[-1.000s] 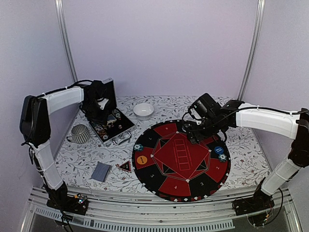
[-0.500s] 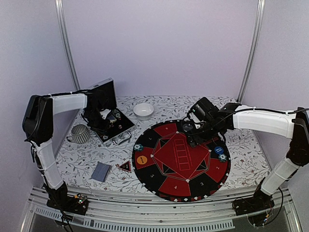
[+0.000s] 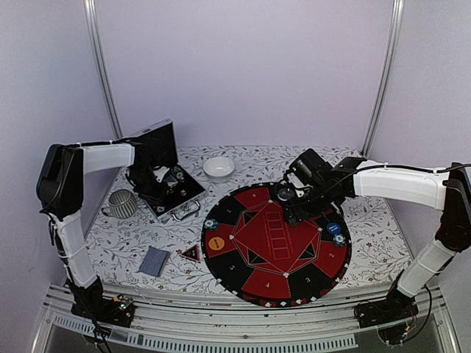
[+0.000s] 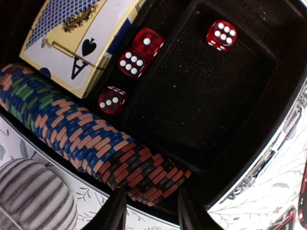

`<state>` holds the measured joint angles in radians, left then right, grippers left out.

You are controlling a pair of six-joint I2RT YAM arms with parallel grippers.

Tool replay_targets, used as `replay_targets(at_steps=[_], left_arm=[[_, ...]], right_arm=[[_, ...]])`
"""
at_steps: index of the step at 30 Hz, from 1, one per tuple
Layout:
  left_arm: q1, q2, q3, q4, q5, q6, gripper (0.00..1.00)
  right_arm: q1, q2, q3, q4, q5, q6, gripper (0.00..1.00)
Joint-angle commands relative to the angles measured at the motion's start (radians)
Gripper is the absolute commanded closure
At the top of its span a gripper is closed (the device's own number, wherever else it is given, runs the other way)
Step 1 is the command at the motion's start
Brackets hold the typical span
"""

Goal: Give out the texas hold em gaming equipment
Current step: Pick up the pile of poker chips from the chip case.

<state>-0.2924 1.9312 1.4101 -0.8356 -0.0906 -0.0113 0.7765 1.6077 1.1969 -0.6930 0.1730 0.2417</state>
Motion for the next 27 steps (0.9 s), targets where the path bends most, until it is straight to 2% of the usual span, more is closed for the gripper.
replay_targets(at_steps=[1, 13, 17, 20, 27], left_arm=[[-0.003, 0.025, -0.015, 0.008, 0.02, 0.003, 0.61], [-0.069, -0.026, -0.052, 0.019, 0.081, 0.022, 0.62], [-0.077, -0.033, -0.055, 0.019, 0.079, 0.017, 0.69], [-0.077, -0.047, -0.062, 0.018, 0.078, 0.017, 0.7], [-0.074, -0.003, -0.047, 0.006, -0.081, 0.018, 0.67]], right_arm=[[-0.006, 0.008, 0.004, 0.008, -0.013, -0.011, 0.13], [-0.006, 0.012, 0.004, 0.006, -0.018, -0.01, 0.13], [-0.006, 0.012, 0.004, 0.004, -0.018, -0.012, 0.13], [-0.006, 0.012, 0.004, 0.0, -0.017, -0.016, 0.13], [-0.006, 0.016, 0.004, -0.006, -0.021, -0.018, 0.13]])
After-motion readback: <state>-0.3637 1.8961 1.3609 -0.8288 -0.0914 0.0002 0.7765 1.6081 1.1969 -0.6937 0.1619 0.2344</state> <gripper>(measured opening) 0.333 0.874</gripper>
